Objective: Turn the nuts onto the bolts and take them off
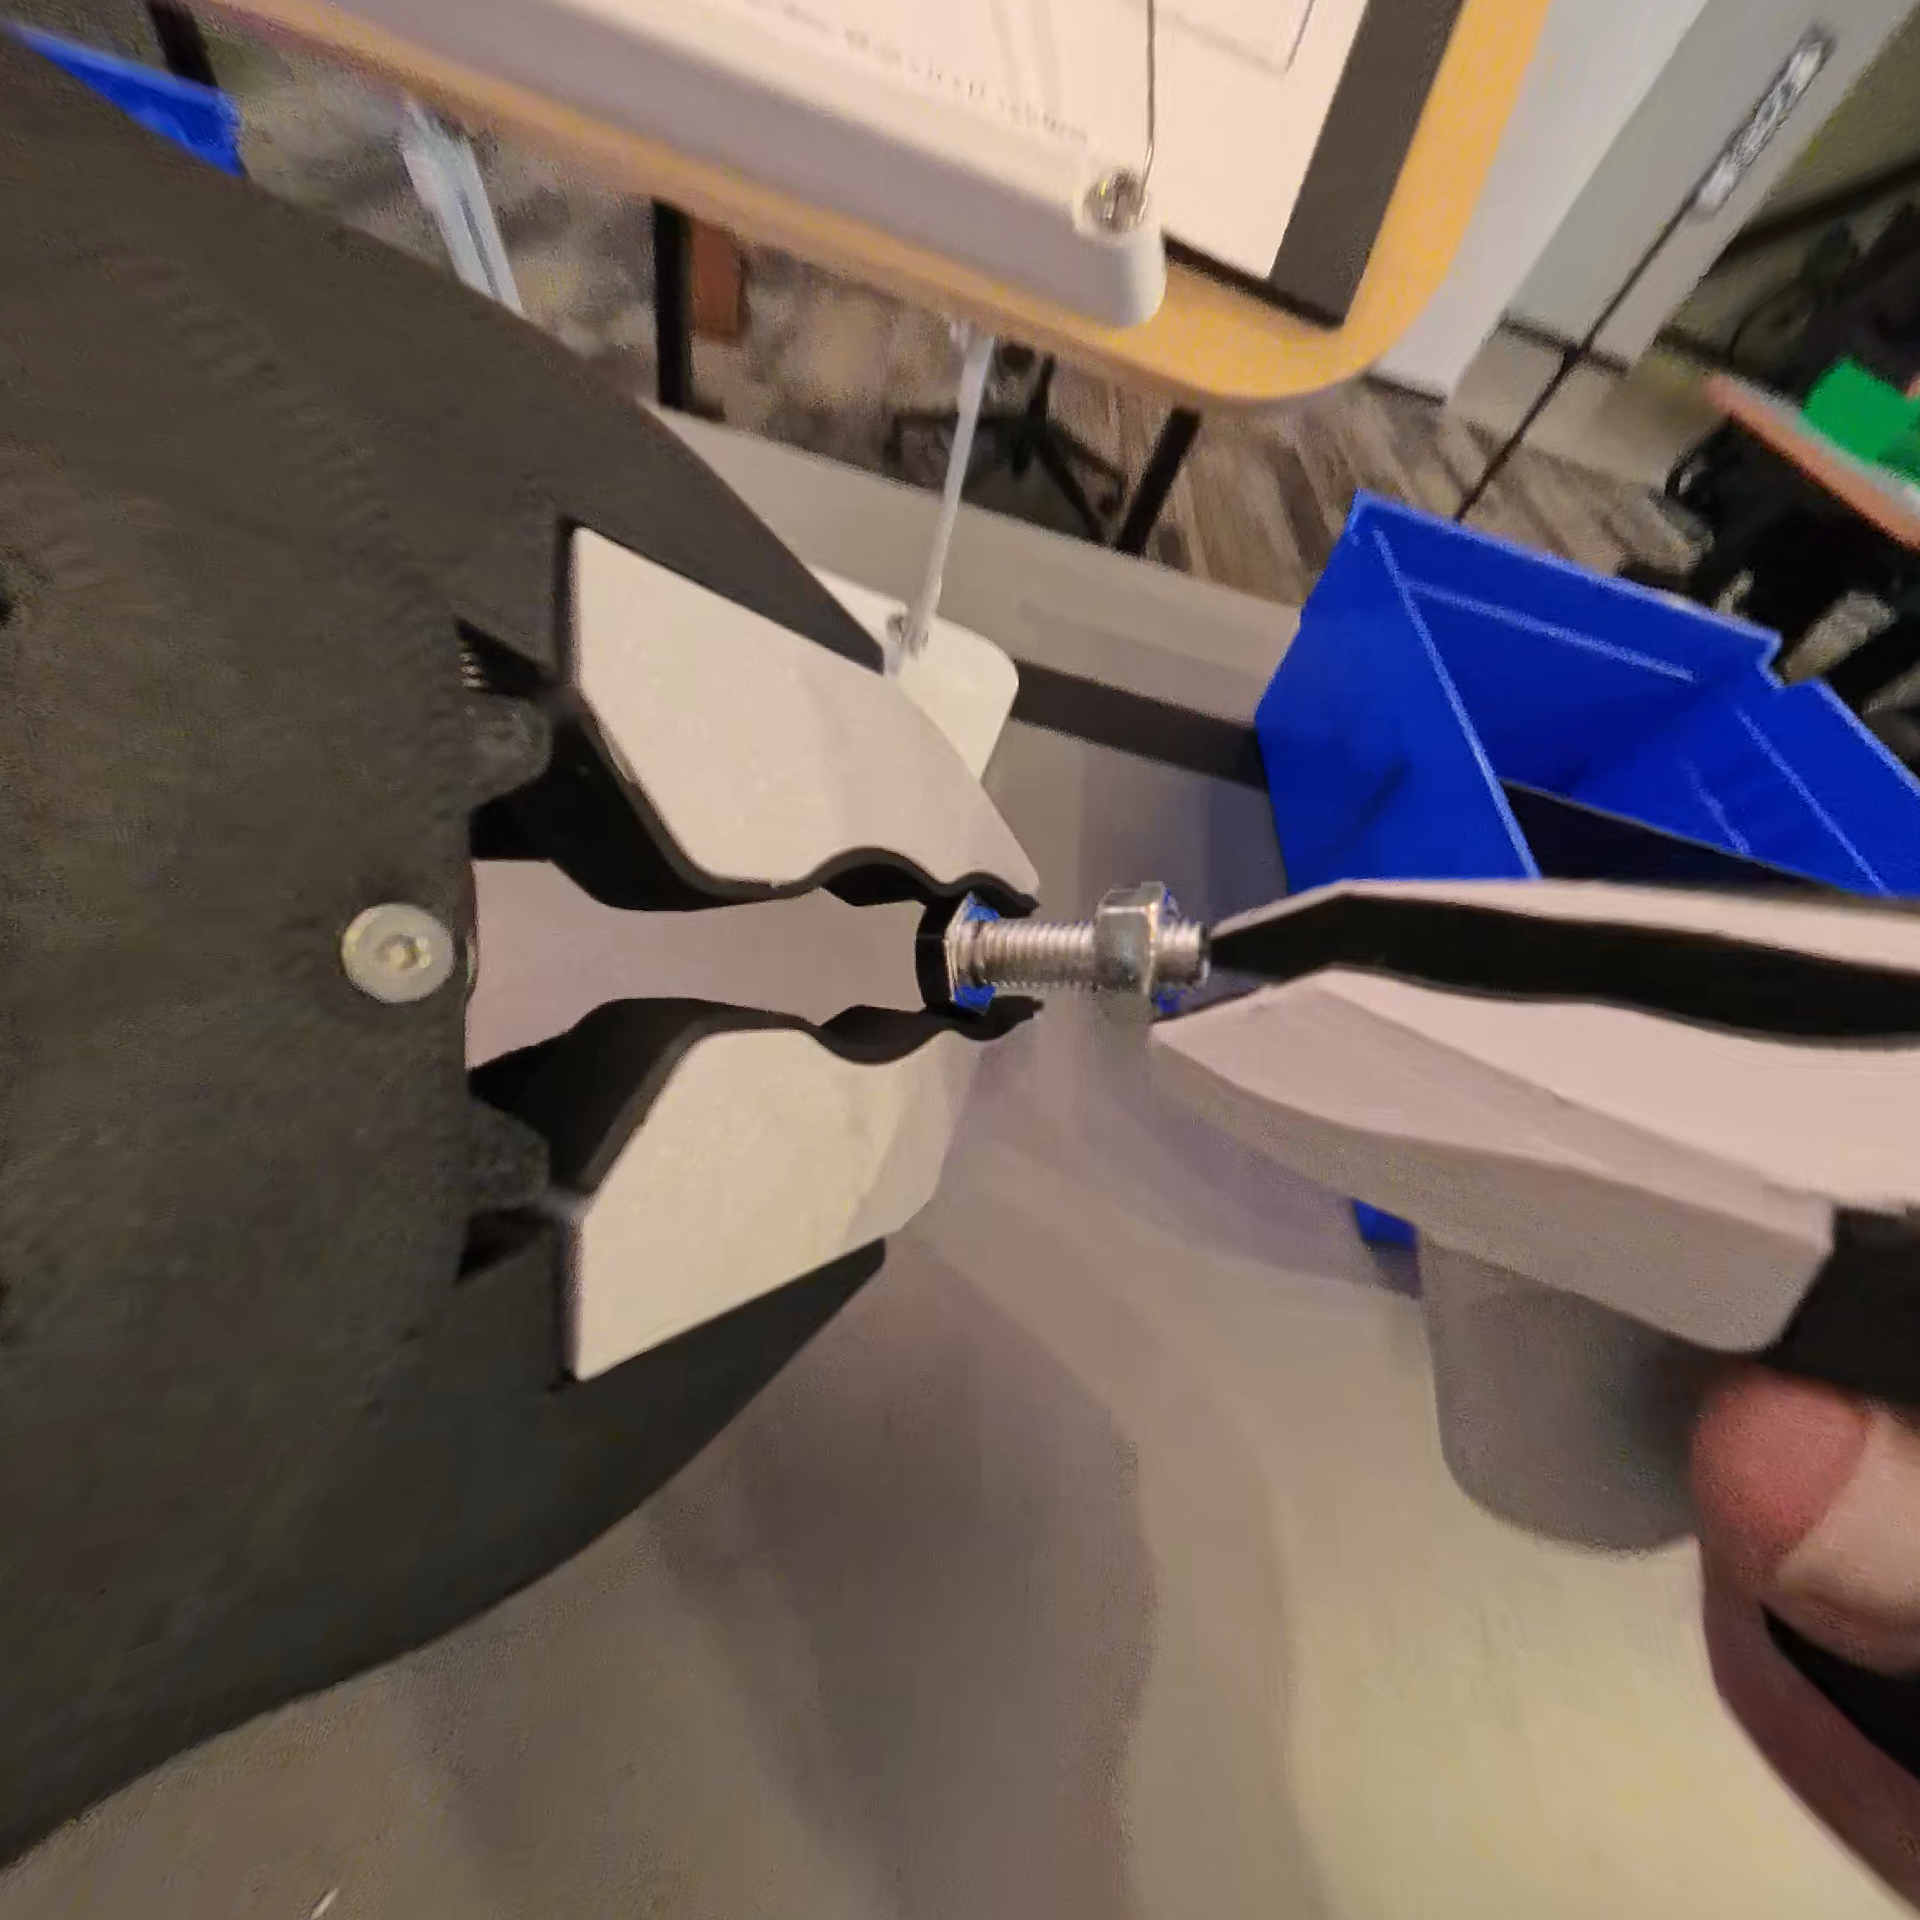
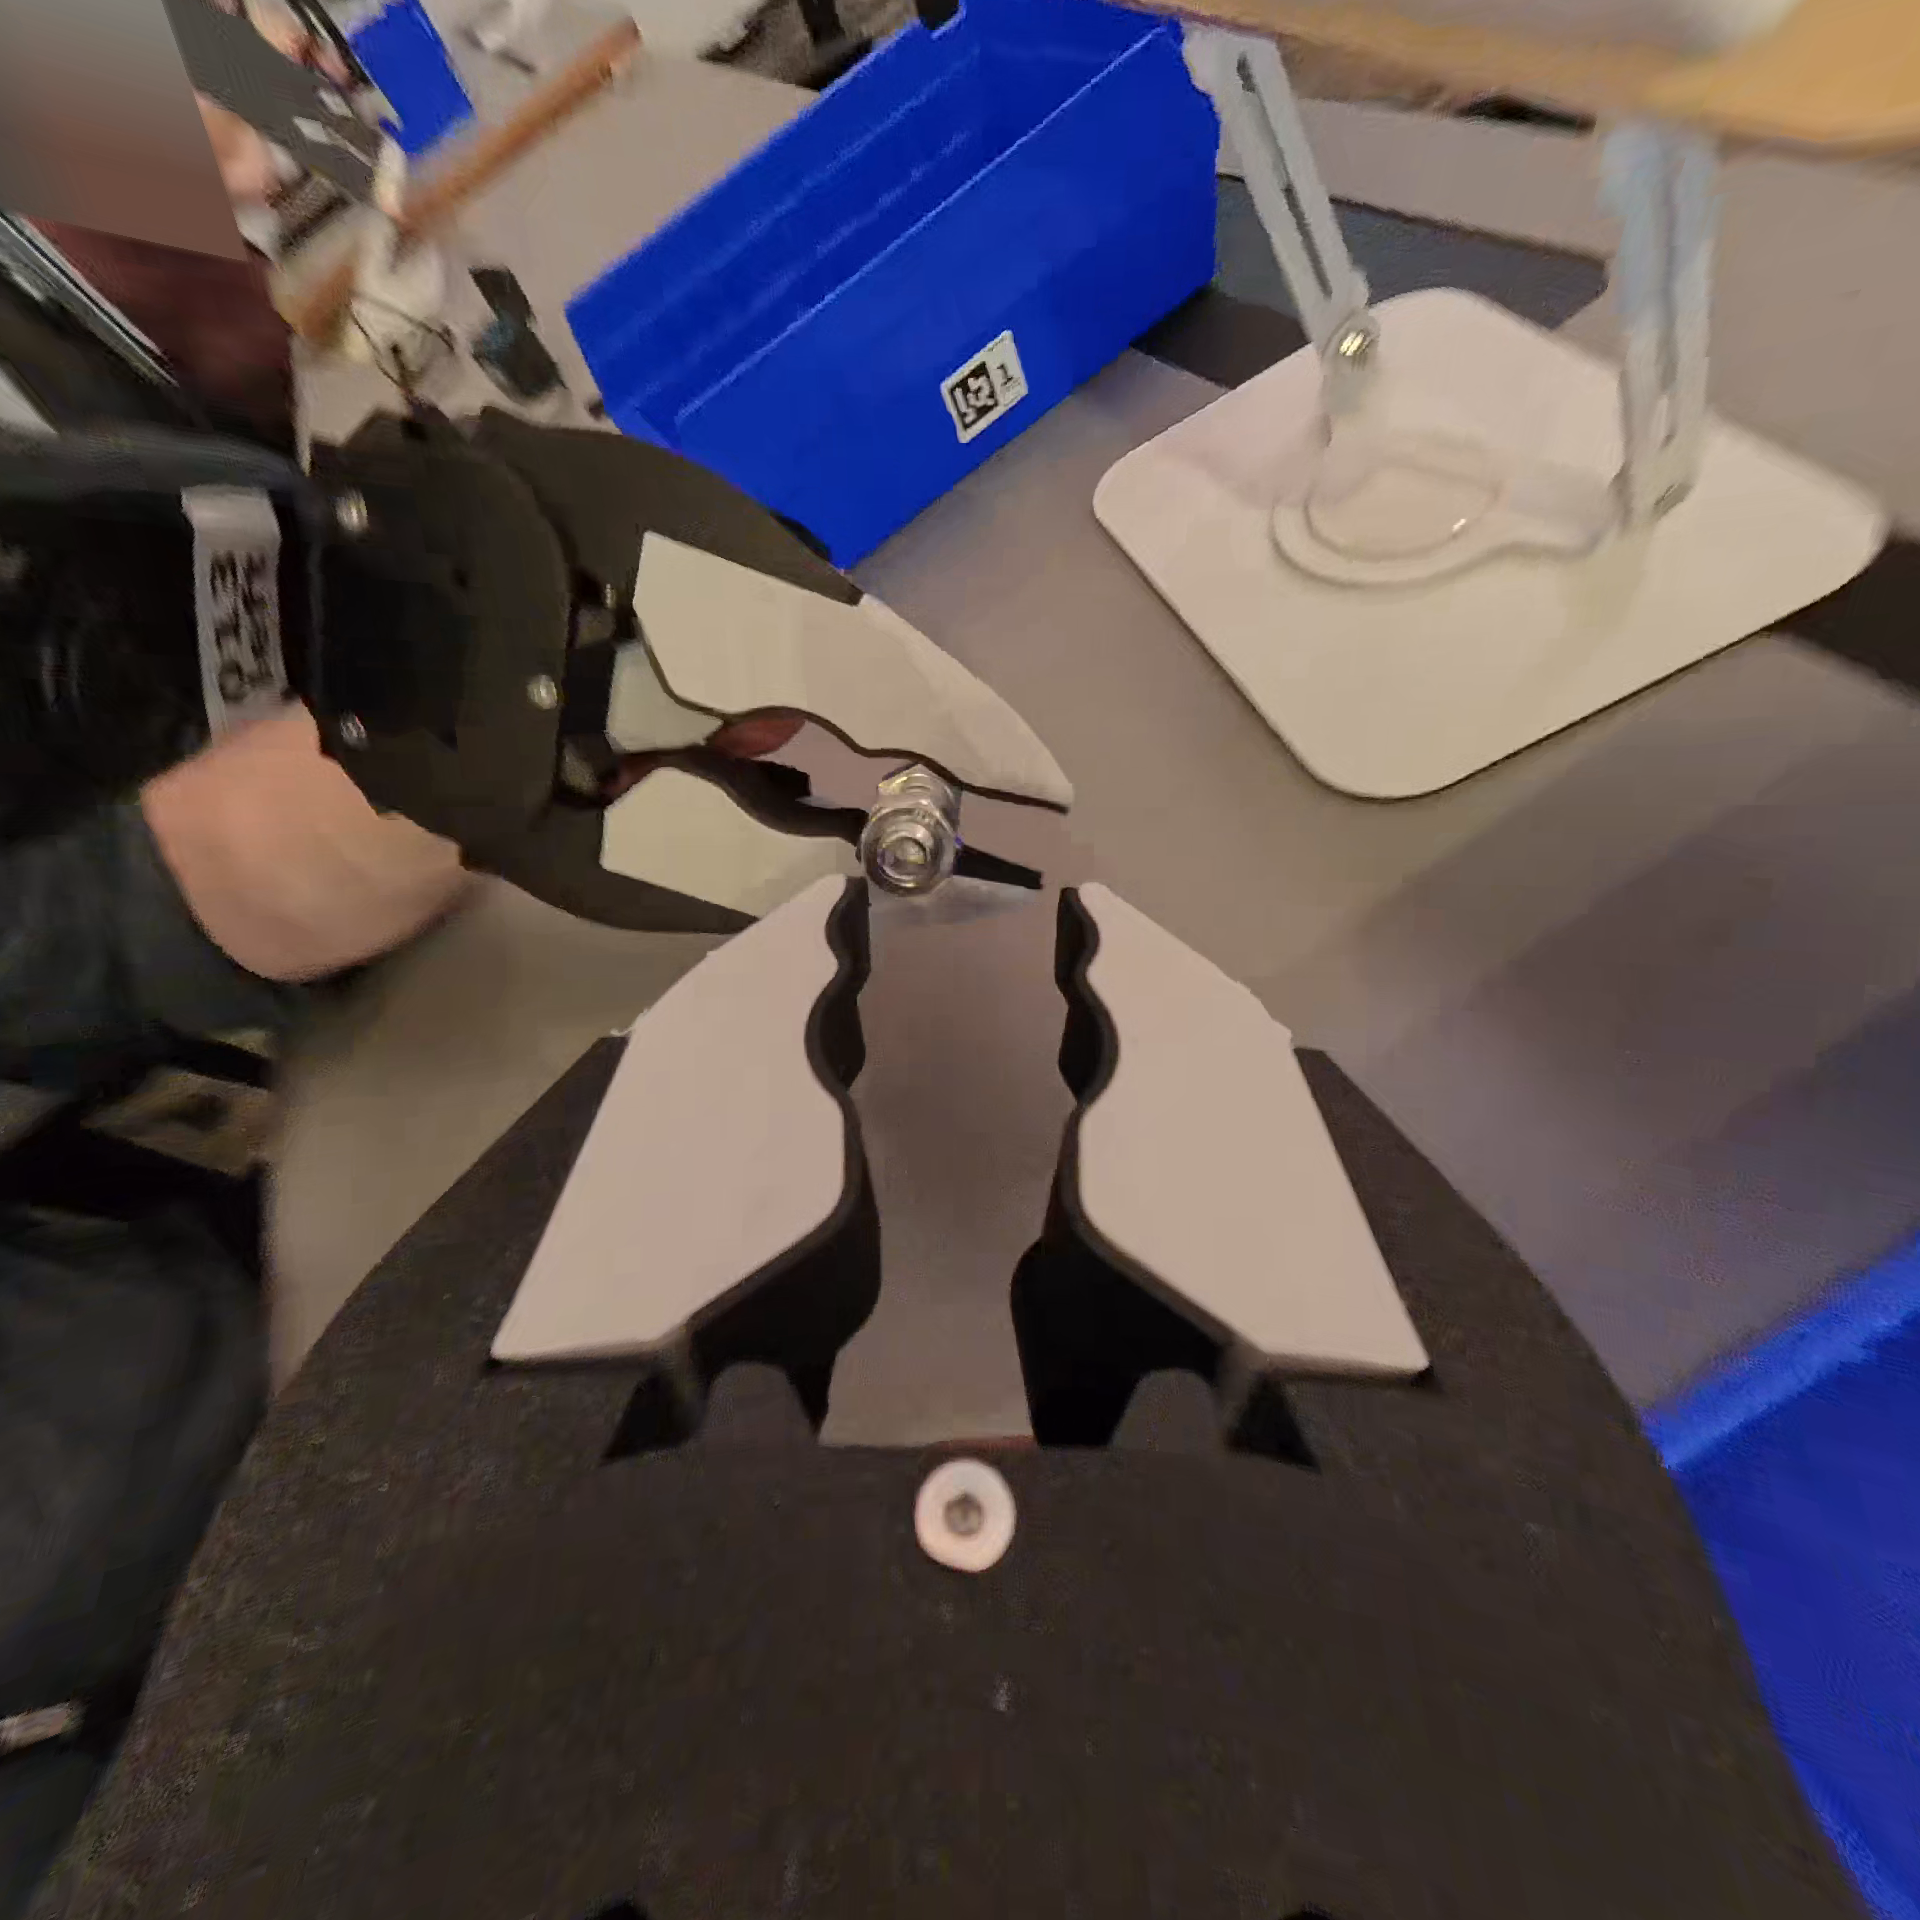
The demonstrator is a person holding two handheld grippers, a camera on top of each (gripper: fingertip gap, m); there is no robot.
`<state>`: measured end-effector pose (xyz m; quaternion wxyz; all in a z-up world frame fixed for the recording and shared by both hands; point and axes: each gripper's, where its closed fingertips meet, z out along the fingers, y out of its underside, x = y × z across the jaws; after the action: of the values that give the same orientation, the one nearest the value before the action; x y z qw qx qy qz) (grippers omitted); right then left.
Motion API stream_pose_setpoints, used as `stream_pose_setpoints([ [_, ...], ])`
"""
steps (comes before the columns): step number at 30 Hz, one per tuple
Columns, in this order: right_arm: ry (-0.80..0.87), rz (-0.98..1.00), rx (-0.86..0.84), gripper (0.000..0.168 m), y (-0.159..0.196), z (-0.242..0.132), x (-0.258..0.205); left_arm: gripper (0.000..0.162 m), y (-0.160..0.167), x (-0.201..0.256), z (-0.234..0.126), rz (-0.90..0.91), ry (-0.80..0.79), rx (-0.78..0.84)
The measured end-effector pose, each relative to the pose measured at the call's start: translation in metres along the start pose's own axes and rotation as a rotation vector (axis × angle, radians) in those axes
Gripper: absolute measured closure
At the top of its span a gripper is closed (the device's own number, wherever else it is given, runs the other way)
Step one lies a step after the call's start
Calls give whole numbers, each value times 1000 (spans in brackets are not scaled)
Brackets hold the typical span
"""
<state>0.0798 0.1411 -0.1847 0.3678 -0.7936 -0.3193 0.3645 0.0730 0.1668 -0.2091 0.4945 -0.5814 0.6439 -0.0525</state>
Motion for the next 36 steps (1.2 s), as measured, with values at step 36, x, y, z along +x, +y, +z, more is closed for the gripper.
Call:
stream_pose_setpoints([
  [36,63,-1111,-421,125,20,3,-14,147,-3,53,-7,-232,501,72],
])
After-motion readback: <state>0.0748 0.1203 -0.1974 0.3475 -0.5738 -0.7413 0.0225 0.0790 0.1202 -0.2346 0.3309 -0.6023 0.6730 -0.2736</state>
